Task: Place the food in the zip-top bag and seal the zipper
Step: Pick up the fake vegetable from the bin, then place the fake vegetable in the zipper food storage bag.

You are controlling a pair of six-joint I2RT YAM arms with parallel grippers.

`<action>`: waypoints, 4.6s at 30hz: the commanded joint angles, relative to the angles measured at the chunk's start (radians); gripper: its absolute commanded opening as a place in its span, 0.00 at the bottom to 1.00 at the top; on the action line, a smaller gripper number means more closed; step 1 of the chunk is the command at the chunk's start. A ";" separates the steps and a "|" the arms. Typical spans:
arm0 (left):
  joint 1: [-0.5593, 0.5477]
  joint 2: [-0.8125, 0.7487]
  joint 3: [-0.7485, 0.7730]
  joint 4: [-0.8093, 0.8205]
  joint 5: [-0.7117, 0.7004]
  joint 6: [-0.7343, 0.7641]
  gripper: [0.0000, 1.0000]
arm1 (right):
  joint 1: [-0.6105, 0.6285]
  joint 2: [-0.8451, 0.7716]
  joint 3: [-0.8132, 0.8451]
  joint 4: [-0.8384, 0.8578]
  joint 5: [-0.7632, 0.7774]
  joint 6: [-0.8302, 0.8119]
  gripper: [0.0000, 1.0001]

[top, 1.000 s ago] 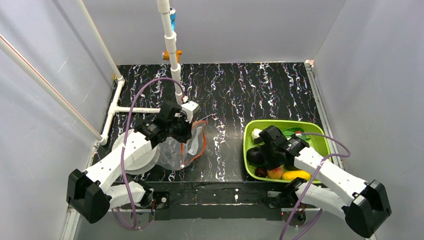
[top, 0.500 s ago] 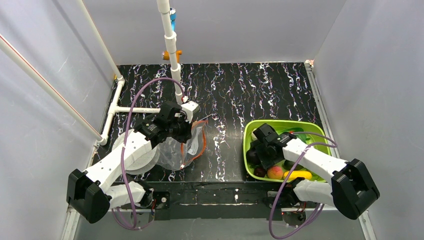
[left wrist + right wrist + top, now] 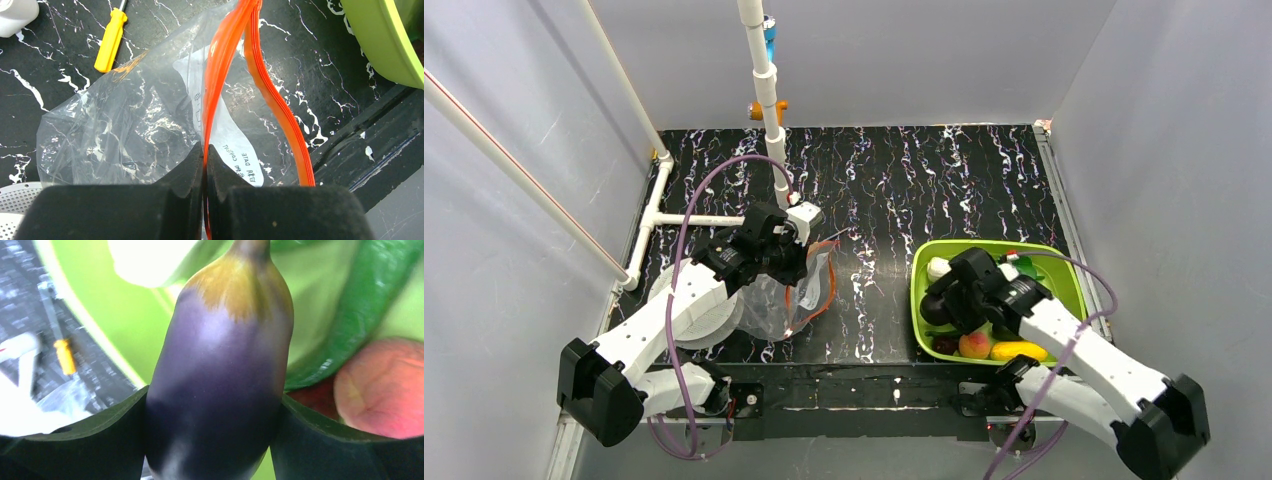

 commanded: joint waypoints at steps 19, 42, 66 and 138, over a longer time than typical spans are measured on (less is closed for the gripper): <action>-0.002 -0.013 0.033 -0.016 -0.002 0.002 0.00 | 0.205 0.360 0.308 1.005 -1.113 -0.665 0.01; -0.002 -0.119 0.006 0.018 -0.014 0.006 0.00 | 0.203 0.582 0.173 1.226 -1.046 -0.291 0.01; -0.002 -0.225 -0.036 0.090 0.118 0.021 0.00 | 0.183 0.426 0.353 0.608 -0.633 -0.583 0.39; 0.001 -0.180 -0.047 0.141 0.198 -0.037 0.00 | 0.259 0.325 0.418 0.489 -0.445 -0.721 0.52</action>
